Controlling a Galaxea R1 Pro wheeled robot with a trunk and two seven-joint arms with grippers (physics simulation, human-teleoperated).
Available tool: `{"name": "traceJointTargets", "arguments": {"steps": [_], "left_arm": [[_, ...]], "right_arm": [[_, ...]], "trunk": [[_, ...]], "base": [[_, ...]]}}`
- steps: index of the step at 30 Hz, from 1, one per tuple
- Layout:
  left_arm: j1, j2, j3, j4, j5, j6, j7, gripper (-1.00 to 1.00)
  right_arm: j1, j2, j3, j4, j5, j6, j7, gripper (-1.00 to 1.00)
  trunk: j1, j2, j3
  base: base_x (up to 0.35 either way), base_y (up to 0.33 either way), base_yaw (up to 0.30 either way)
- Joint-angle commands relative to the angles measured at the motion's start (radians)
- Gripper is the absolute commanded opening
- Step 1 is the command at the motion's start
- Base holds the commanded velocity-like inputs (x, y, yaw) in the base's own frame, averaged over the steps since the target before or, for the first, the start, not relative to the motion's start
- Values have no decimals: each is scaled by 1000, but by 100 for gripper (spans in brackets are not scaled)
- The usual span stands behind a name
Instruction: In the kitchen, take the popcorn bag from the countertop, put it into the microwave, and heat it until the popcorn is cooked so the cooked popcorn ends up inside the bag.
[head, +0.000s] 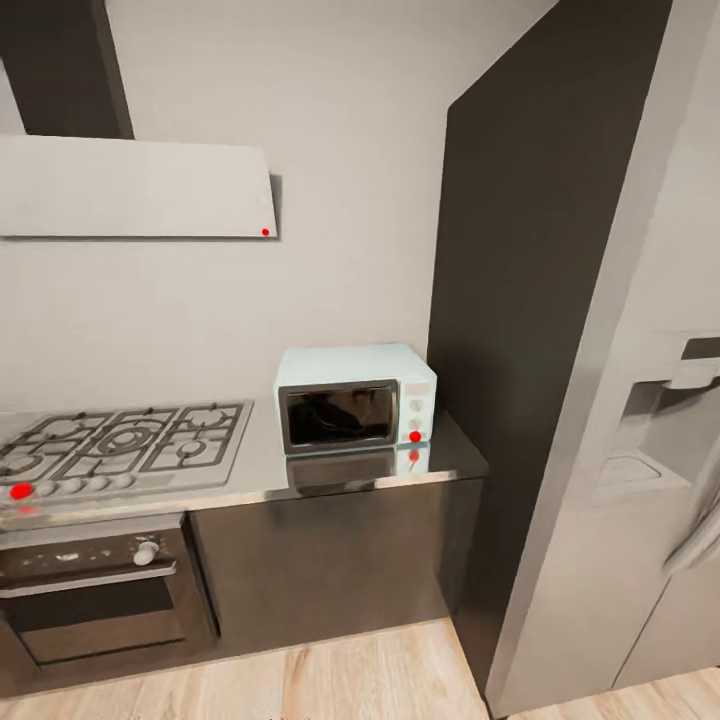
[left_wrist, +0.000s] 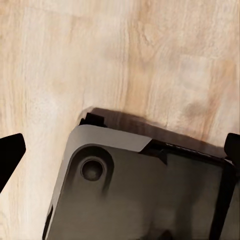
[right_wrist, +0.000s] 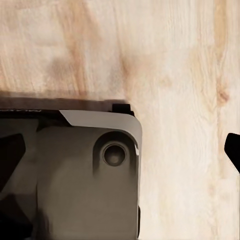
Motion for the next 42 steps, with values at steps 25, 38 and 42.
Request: {"name": "traceJointTargets", "arguments": {"steps": [25,38,42], "left_arm": [[0,-1,-9,2,15,-33,-4,100],[0,-7,-10,1,15,-28,-4,100],[0,-7,-10,1,15,-30,-4,100]], "right_arm": [[-1,-9,-10,3,2,-6,0,100],[-1,-9,-9,3,3,8,2,100],[-1,-4,-10,2,10,0,1,100]], "trunk": [[0,-1,-2],[0,-1,-2],[0,-1,-2]], "base": [[0,0,228],[0,0,0],[0,0,0]]}}
